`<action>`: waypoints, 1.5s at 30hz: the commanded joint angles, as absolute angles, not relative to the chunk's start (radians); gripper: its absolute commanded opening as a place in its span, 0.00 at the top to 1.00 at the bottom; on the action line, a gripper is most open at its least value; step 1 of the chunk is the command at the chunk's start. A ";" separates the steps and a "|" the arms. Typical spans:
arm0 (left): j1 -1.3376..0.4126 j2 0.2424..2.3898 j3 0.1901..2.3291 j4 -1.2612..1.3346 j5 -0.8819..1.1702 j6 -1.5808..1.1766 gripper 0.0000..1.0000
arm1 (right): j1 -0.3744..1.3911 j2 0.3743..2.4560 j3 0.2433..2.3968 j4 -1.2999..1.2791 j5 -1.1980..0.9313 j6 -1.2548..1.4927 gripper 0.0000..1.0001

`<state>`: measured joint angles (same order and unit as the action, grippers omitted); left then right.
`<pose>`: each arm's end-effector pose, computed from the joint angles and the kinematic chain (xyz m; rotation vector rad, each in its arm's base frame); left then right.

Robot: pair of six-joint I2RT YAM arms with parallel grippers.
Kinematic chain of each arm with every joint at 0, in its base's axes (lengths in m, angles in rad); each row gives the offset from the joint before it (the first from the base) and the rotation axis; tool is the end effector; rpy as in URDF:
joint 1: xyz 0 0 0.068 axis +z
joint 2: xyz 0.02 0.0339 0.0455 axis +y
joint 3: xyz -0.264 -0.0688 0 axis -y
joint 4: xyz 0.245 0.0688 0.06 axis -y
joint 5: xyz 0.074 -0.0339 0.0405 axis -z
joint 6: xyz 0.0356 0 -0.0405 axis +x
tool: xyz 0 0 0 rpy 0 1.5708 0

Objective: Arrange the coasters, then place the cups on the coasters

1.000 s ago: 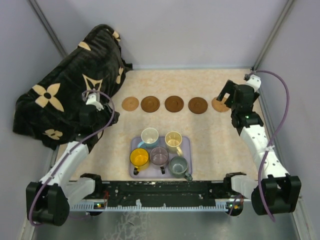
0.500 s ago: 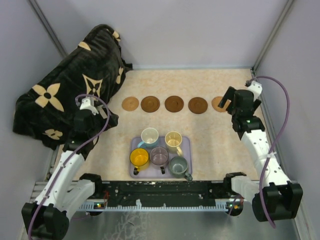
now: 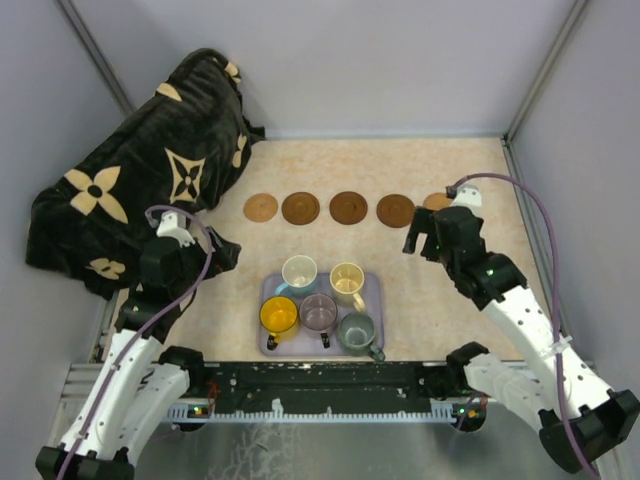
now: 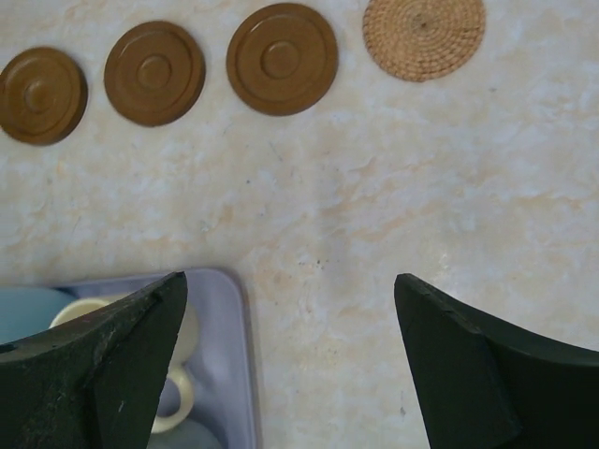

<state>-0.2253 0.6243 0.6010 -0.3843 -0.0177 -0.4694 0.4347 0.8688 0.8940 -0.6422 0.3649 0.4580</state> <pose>0.1490 -0.0335 0.2786 -0.2556 1.9878 -0.4318 0.1690 0.0645 0.3192 0.2283 2.1321 0.1208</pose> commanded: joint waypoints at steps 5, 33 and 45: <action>-0.394 0.590 0.560 -0.443 -0.039 -0.556 0.00 | 0.664 0.874 0.853 -0.731 0.363 0.551 0.13; -0.556 0.569 0.497 -0.369 -0.170 -0.579 0.00 | 1.013 1.143 0.765 -0.506 0.345 0.683 0.40; -0.556 0.547 0.486 -0.380 -0.194 -0.597 0.00 | 1.012 1.242 0.765 -0.446 0.310 0.672 0.49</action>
<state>-0.5503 0.5636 0.4755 -0.3752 -0.1787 -0.5877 1.0027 1.2240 0.7593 -0.5053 0.3008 0.6838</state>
